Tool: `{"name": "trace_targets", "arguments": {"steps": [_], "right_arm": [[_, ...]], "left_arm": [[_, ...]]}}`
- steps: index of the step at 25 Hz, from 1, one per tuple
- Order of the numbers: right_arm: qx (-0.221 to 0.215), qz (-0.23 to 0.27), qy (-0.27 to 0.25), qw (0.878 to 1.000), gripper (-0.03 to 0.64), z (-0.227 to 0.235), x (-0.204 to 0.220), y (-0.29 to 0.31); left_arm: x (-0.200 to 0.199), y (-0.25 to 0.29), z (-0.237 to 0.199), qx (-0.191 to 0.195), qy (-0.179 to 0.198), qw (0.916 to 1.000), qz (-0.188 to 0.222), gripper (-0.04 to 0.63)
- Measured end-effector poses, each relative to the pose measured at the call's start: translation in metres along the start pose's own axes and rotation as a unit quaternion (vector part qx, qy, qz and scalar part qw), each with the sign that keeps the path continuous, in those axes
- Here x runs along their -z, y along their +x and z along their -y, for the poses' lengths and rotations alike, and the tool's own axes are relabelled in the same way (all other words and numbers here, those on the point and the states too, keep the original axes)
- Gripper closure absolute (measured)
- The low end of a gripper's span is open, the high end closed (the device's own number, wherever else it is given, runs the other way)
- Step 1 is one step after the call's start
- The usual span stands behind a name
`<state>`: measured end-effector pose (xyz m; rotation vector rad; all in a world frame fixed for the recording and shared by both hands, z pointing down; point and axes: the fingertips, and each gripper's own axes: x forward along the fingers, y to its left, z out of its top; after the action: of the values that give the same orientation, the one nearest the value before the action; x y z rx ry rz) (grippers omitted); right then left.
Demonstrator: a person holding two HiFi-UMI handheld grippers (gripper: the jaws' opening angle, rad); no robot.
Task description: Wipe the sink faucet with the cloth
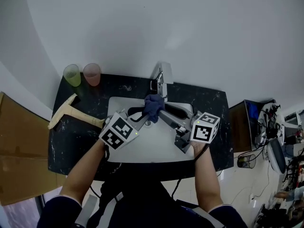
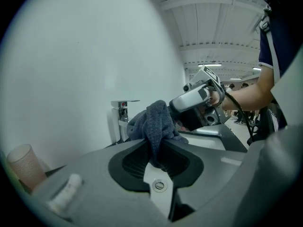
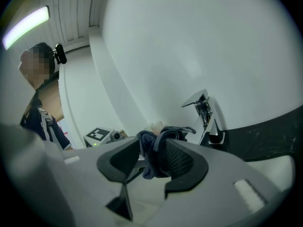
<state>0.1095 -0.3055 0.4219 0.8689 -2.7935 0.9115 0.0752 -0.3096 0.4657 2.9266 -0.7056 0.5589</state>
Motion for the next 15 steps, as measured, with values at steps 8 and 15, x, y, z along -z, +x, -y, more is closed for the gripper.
{"name": "trace_targets", "arguments": {"steps": [8, 15], "right_arm": [[0.059, 0.017, 0.013, 0.998, 0.481, 0.024, 0.006, -0.017], [0.089, -0.008, 0.005, 0.996, 0.500, 0.025, 0.026, -0.043]], "left_arm": [[0.029, 0.022, -0.064, -0.050, -0.033, 0.9969, -0.051, 0.535], [0.037, 0.071, -0.107, -0.052, -0.012, 0.9916, -0.118, 0.534]]}}
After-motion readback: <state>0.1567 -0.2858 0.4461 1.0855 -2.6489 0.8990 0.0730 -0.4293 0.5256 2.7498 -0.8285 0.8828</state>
